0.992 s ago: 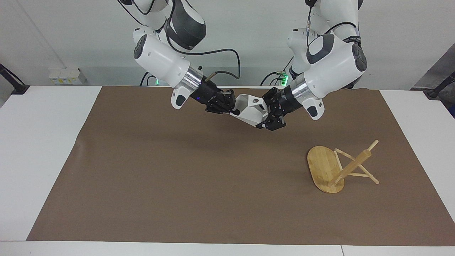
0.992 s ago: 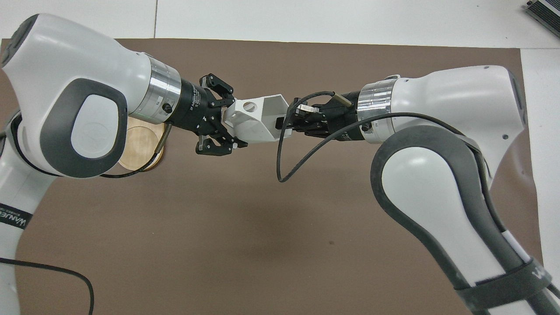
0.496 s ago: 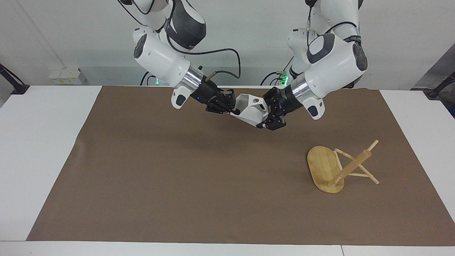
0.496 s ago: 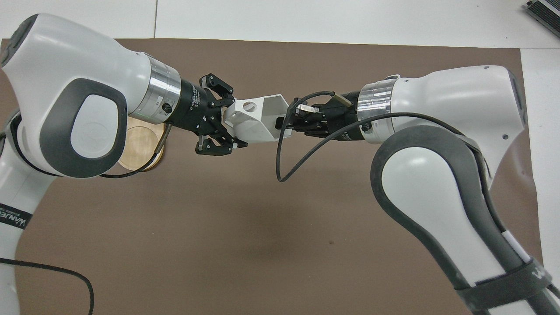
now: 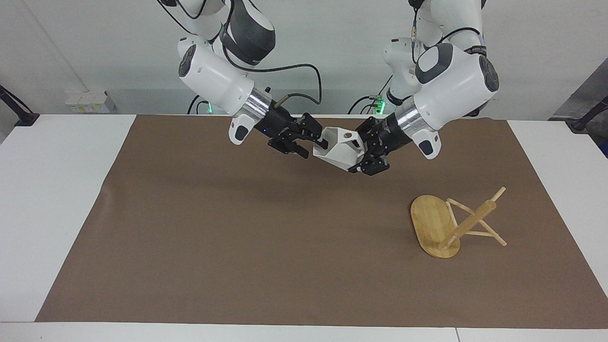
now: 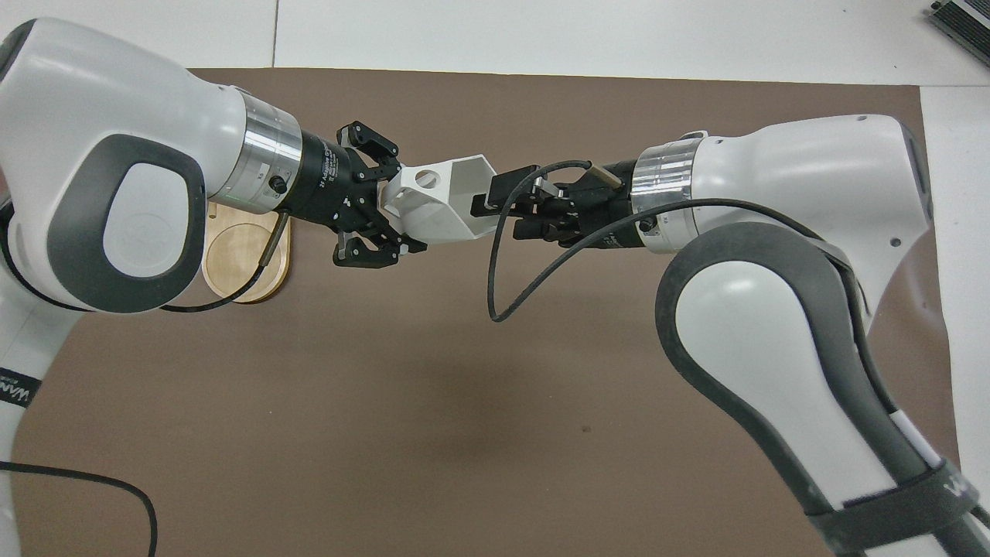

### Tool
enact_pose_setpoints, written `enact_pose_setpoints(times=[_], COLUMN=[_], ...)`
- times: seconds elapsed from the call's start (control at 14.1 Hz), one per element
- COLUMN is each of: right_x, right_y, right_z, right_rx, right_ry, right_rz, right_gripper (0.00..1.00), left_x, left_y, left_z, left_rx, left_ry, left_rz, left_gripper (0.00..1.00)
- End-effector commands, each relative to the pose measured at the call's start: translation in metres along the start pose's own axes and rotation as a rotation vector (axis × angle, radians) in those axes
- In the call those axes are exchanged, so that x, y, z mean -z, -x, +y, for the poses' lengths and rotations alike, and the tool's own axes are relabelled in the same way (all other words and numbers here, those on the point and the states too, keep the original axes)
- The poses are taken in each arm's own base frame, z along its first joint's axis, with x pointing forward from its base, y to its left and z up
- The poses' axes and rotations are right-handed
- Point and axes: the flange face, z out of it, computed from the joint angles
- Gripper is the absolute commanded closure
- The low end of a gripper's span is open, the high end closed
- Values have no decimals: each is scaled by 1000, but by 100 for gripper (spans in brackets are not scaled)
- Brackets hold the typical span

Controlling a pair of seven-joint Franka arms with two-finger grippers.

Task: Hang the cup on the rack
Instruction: 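Grasp the cup with the left gripper from the right gripper, then carry the cup toward the rack while the right gripper withdraws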

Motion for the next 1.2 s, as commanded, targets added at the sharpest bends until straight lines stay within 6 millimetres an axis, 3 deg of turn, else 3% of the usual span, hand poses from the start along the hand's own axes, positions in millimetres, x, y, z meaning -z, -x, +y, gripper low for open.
enact_pose_setpoints(times=[0.0, 0.21, 0.35, 0.5, 0.71, 0.85, 1.13], right_x=[15, 44, 61, 95, 151, 170, 216], right_y=[2, -5, -12, -21, -27, -23, -36], right_z=[-3, 9, 32, 57, 72, 76, 105], right_rx=[-5, 103, 167, 197, 157, 170, 290], right_ry=[-6, 170, 363, 533, 557, 590, 722], right_rz=[20, 91, 101, 124, 195, 191, 208], right_gripper=[0, 0, 0, 0, 0, 0, 0], left_x=[13, 16, 20, 28, 27, 26, 34], left_y=[-28, -47, -61, -78, -100, -115, -144], left_z=[0, 5, 11, 17, 20, 19, 21], left_rx=[122, 200, 251, 307, 412, 479, 666], left_ry=[33, 90, 135, 160, 225, 240, 302], left_rz=[5, 25, 37, 34, 85, 89, 124], left_gripper=[100, 100, 100, 100, 100, 100, 100])
